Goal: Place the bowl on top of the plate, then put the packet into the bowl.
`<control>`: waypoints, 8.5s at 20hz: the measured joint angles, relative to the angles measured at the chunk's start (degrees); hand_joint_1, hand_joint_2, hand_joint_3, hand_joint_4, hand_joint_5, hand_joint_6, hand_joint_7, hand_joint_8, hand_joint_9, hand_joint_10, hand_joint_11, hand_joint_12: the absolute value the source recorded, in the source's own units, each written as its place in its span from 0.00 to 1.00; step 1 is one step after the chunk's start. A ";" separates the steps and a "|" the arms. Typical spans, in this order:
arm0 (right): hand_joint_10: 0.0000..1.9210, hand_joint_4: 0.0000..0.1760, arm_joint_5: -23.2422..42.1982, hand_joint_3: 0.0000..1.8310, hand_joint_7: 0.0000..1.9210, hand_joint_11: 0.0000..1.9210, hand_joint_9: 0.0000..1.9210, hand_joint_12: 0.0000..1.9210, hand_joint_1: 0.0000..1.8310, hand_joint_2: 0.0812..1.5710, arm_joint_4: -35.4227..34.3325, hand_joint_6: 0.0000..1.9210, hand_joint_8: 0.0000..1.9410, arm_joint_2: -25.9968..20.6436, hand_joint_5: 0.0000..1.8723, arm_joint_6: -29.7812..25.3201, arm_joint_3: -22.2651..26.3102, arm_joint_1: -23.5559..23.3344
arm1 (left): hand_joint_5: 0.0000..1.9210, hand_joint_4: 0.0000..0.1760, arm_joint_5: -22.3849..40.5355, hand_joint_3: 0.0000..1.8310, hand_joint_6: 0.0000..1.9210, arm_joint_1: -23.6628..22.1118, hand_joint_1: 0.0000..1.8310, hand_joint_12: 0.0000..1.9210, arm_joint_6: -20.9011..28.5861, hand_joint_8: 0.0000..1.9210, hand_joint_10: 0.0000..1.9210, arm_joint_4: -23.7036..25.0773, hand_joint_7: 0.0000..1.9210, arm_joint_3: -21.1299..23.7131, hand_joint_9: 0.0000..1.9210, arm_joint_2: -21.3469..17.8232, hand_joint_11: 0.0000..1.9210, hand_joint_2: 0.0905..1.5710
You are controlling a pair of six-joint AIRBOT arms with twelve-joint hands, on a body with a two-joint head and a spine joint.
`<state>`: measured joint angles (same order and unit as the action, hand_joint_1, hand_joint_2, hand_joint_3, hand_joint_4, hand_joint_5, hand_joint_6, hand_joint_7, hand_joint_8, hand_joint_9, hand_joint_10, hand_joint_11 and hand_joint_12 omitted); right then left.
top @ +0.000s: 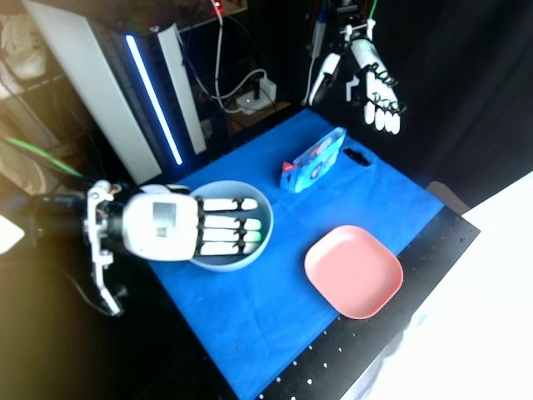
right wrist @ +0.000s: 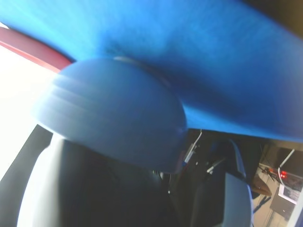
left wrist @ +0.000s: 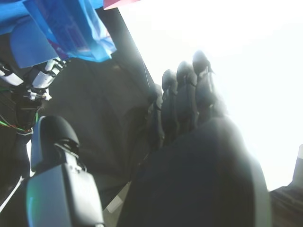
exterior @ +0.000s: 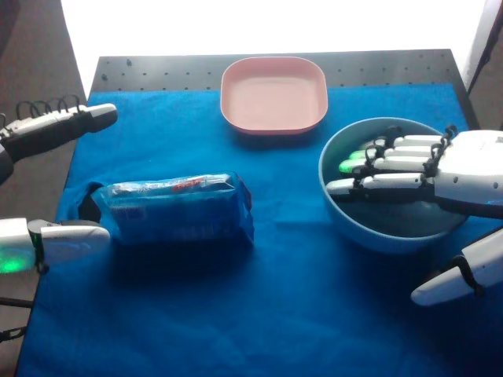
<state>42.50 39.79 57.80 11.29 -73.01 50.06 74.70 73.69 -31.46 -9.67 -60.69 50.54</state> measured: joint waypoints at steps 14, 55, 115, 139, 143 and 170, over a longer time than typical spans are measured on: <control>1.00 0.00 0.20 0.73 0.48 0.67 0.68 1.00 0.62 0.43 0.24 0.99 1.00 0.52 0.39 -0.15 -0.42 -1.27 | 0.14 0.17 0.15 0.00 0.00 0.00 0.44 0.13 0.61 0.00 0.00 -0.26 0.13 0.00 0.09 0.15 0.00 0.60; 1.00 0.73 -7.89 1.00 0.61 0.79 0.63 1.00 0.90 0.16 -17.09 1.00 0.96 25.20 0.62 10.78 -22.73 -20.31 | 0.14 0.18 -1.36 0.00 0.00 -2.89 0.46 0.21 1.27 0.00 0.00 1.84 0.13 -2.16 0.10 1.99 0.00 0.60; 0.00 0.82 30.49 0.00 0.02 0.00 0.00 0.00 0.23 0.64 -47.45 0.00 0.00 6.45 0.01 10.91 0.33 8.09 | 0.45 0.00 -30.10 0.00 0.55 -26.71 0.75 0.62 1.62 0.54 0.65 20.15 0.48 -13.84 0.47 8.33 0.38 0.70; 0.00 0.59 30.47 0.00 0.00 0.00 0.00 0.00 0.21 0.69 -48.98 0.00 0.00 7.91 0.00 10.95 -0.70 8.68 | 0.35 0.03 -57.96 0.00 0.11 -53.29 0.61 0.63 -3.08 0.25 0.32 22.77 0.31 -42.05 0.33 32.04 0.23 0.65; 0.00 0.66 30.51 0.00 0.00 0.00 0.00 0.00 0.20 0.69 -49.00 0.00 0.00 8.04 0.00 10.95 -0.70 8.74 | 0.32 0.35 -58.31 0.00 0.00 -54.03 0.54 0.62 -3.06 0.02 0.10 22.99 0.33 -42.05 0.36 32.22 0.15 0.62; 0.00 1.00 43.63 0.00 0.01 0.00 0.00 0.00 0.20 0.65 -58.12 0.00 0.00 -2.91 0.00 10.64 9.64 23.12 | 0.02 0.61 4.87 0.00 0.00 0.52 0.33 0.03 -4.85 0.00 0.01 -6.93 0.01 1.01 0.02 1.97 0.06 0.55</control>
<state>86.13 -18.33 54.89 21.93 -63.37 73.19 79.57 74.22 -36.32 -16.60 -59.68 52.51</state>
